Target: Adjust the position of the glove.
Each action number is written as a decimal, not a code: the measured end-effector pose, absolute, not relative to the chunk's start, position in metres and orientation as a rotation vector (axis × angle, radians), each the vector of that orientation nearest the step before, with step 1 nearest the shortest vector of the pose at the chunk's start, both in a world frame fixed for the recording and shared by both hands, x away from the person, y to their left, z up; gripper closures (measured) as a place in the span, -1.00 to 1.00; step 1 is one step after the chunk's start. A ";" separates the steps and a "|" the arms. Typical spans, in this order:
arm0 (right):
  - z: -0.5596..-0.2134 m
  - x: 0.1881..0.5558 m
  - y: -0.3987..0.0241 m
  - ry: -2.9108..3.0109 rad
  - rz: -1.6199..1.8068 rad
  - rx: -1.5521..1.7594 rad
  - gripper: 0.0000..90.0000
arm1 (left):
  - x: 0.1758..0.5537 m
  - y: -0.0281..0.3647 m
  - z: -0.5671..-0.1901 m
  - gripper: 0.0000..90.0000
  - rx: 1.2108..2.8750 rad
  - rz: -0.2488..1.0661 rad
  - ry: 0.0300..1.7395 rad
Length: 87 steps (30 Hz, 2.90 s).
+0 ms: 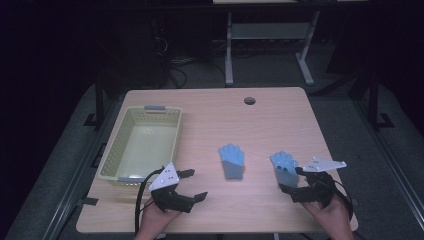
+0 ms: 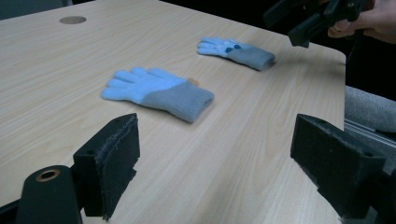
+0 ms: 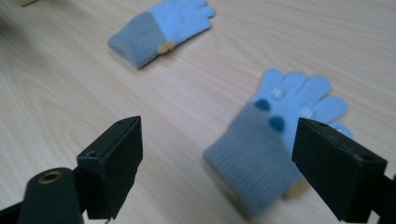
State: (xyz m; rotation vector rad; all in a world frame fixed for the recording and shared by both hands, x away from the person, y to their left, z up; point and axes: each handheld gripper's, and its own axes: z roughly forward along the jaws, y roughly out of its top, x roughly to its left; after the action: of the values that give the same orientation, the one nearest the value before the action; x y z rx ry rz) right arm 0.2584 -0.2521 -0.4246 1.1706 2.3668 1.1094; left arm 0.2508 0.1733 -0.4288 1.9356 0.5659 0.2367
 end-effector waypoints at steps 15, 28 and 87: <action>-0.412 0.309 -0.255 2.503 0.936 1.199 -0.37 | 0.250 0.172 -0.427 -0.67 1.937 0.255 0.558; -0.433 0.333 -0.256 2.592 0.749 1.261 0.12 | 0.249 0.170 -0.429 -0.66 1.951 0.249 0.567; -0.384 0.350 -0.199 2.652 0.776 1.232 0.85 | 0.250 0.171 -0.429 -0.66 1.938 0.248 0.573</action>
State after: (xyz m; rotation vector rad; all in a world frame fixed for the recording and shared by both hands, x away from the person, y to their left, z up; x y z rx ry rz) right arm 0.3497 -0.1995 -0.3841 1.2317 2.6522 0.7757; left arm 0.2500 0.1709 -0.4288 1.9380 0.5733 0.2485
